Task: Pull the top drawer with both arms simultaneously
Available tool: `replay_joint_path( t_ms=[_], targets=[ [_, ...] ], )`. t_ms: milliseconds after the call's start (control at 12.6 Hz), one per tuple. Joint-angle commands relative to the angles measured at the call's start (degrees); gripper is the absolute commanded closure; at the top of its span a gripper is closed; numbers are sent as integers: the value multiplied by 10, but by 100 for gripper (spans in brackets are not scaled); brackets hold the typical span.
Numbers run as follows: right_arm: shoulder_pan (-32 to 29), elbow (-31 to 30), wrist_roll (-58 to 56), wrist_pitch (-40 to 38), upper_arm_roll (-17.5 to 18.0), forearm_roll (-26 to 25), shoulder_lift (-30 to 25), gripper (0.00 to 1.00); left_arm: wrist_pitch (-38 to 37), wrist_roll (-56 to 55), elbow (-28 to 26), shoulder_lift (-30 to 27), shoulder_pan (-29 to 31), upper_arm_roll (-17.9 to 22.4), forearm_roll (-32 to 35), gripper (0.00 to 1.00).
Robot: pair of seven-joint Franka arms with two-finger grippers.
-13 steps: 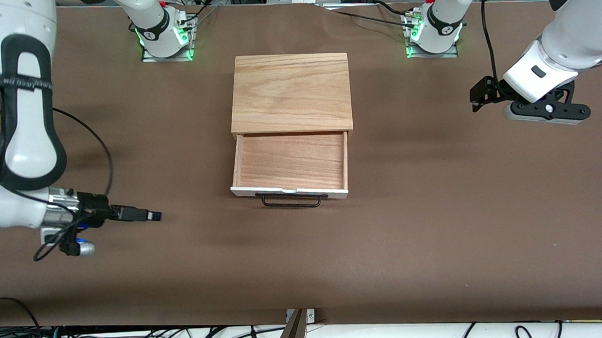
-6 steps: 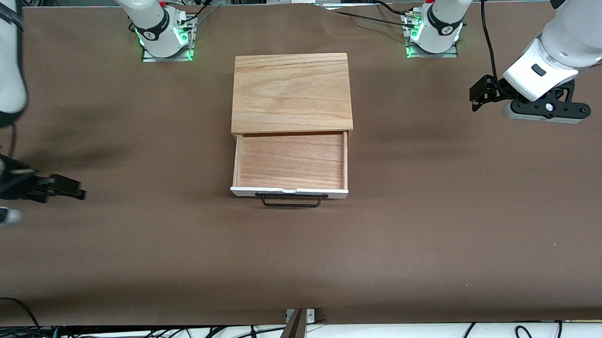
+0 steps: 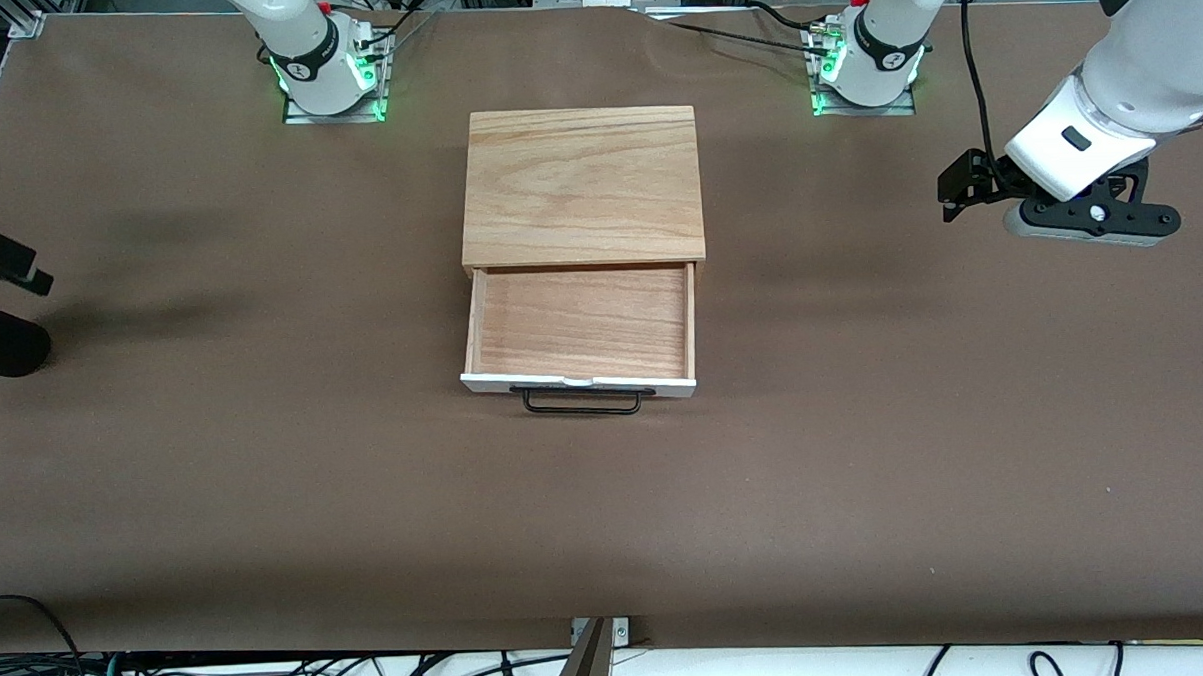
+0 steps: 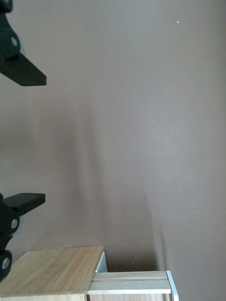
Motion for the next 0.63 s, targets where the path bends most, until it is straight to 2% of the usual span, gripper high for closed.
replay_joint_path(
  t_ms=[0, 553],
  targets=[
    [-7, -60, 26, -1, 14, -10, -44, 0, -9, -5, 4, -4, 3, -2, -11, 0],
    [-4, -53, 16, -14, 13, -10, -25, 0, -10, -5, 4, -5, 3, -2, -10, 0]
  ],
)
